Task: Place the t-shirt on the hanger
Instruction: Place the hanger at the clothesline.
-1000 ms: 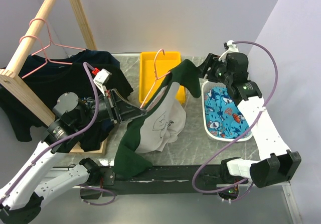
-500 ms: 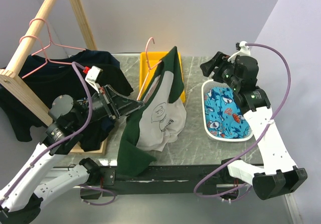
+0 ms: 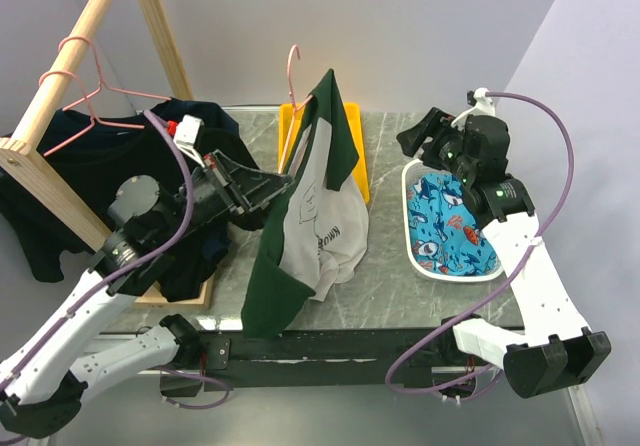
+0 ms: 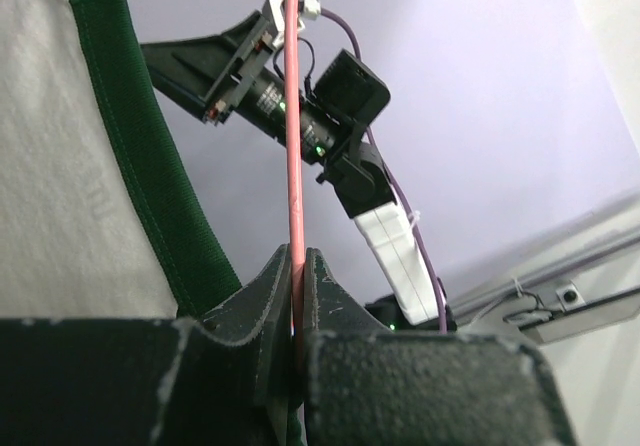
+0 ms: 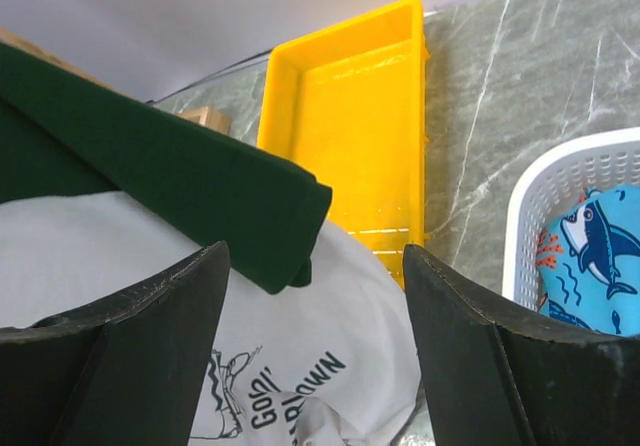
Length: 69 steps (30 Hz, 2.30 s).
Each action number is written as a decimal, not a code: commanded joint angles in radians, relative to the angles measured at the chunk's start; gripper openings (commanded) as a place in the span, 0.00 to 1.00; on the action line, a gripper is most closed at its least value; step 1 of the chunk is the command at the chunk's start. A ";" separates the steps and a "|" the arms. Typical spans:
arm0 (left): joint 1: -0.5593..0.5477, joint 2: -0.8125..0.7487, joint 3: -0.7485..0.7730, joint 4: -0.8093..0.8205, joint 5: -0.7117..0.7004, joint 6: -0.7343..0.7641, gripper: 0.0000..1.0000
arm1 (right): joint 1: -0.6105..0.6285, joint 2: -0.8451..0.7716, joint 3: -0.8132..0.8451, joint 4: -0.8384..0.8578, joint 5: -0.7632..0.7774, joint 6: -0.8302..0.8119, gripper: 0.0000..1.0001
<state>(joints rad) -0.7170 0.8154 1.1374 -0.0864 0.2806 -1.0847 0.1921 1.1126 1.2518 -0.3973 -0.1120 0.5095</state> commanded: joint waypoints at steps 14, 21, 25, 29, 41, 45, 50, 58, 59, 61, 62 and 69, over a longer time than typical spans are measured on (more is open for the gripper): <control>-0.208 0.267 0.261 0.194 -0.553 0.146 0.01 | 0.015 -0.019 -0.012 0.040 0.067 0.020 0.80; -0.211 0.404 0.399 0.182 -0.829 0.198 0.01 | 0.018 -0.025 0.008 0.057 0.028 0.047 0.80; -0.211 0.450 0.472 0.171 -0.911 0.215 0.01 | 0.024 -0.005 0.011 0.075 0.026 0.052 0.81; -0.213 0.476 0.509 0.185 -0.980 0.224 0.01 | 0.035 0.036 0.037 0.084 0.002 0.047 0.81; -0.139 0.599 0.634 0.174 -1.126 0.251 0.01 | 0.058 0.222 0.242 0.069 -0.018 0.043 0.82; -0.035 0.622 0.660 0.132 -1.081 0.213 0.01 | 0.058 0.292 0.304 0.049 -0.028 0.038 0.82; 0.033 0.677 0.714 0.094 -1.035 0.180 0.01 | 0.059 0.352 0.377 0.026 -0.026 0.023 0.82; 0.100 0.734 0.772 0.089 -1.034 0.172 0.01 | 0.058 0.443 0.486 -0.020 -0.028 -0.002 0.82; 0.103 0.740 0.783 0.089 -1.032 0.169 0.01 | 0.059 0.446 0.494 -0.024 -0.029 -0.008 0.82; 0.114 0.751 0.798 0.061 -1.035 0.166 0.01 | 0.058 0.455 0.509 -0.026 -0.031 -0.008 0.83; 0.116 0.761 0.814 0.053 -1.037 0.164 0.01 | 0.059 0.461 0.517 -0.031 -0.035 -0.008 0.82; 0.151 0.752 0.795 0.068 -1.070 0.158 0.01 | 0.059 0.489 0.555 -0.048 -0.054 -0.014 0.83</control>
<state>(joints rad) -0.5869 1.5948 1.8896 -0.0914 -0.7727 -0.9413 0.2447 1.5906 1.7550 -0.4438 -0.1497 0.5186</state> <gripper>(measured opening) 0.096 0.825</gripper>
